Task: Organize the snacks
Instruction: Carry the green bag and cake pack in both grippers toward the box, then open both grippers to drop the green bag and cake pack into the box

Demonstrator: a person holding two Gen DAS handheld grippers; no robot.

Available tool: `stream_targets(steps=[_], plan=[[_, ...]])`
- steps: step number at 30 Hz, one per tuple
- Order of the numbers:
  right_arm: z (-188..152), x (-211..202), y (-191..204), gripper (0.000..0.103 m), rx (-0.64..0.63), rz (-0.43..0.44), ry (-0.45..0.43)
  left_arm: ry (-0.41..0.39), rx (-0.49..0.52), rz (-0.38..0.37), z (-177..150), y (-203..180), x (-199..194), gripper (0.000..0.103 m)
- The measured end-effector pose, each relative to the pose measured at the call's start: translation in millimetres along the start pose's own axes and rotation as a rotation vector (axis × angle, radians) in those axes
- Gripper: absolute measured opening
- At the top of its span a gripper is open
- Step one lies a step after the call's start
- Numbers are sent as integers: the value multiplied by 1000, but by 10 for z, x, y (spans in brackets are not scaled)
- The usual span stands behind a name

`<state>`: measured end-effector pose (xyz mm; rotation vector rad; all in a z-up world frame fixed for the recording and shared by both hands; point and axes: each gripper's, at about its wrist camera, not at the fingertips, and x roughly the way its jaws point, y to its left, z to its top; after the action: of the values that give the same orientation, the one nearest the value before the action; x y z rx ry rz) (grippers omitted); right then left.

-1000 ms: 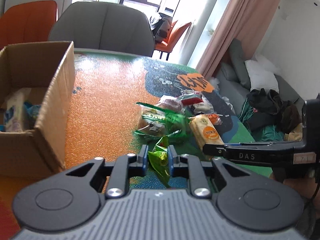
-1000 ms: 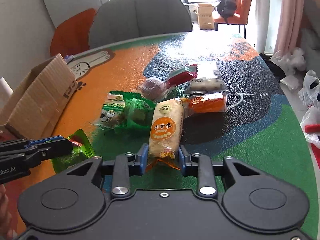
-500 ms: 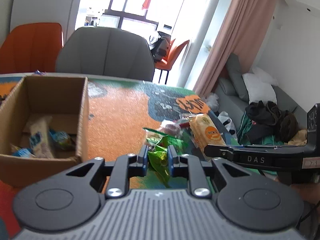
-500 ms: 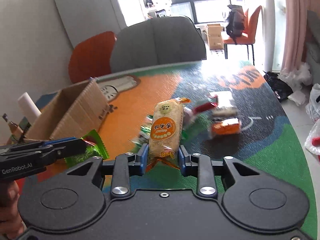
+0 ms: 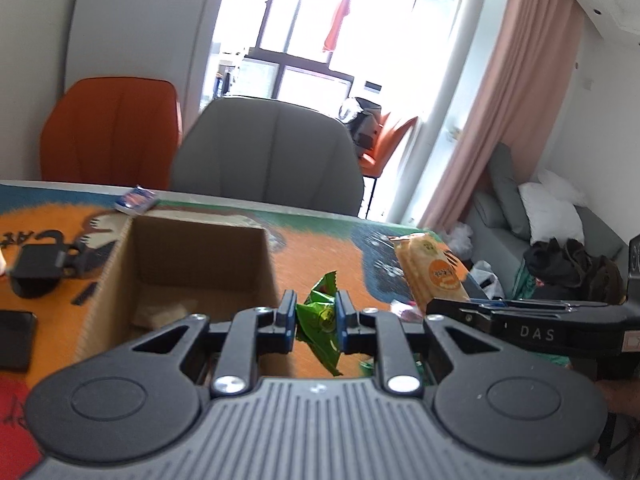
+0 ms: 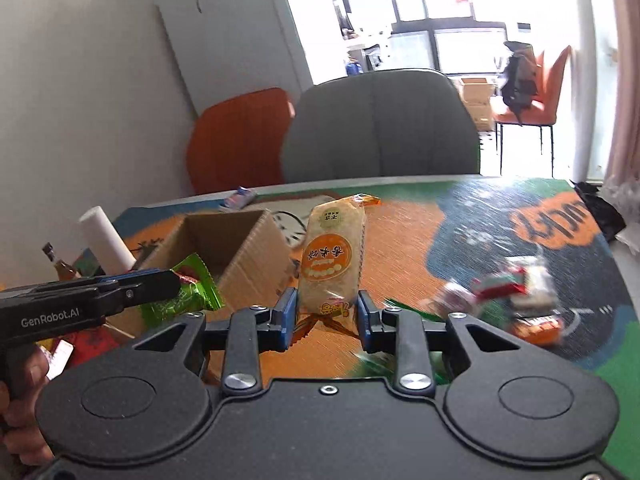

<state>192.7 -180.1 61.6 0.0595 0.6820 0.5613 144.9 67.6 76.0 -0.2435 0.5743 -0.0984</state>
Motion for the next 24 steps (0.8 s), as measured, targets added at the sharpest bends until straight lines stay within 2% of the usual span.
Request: stream_targets(steps=[8, 20, 24], plan=[[196, 282, 288, 29, -27, 39, 28, -8, -26, 56, 211, 409, 36, 19], [357, 701, 816, 29, -104, 95, 77, 20, -93, 137, 314, 997, 164, 20], [372, 803, 889, 29, -119, 103, 85, 22, -101, 152, 295, 1061, 194, 31]])
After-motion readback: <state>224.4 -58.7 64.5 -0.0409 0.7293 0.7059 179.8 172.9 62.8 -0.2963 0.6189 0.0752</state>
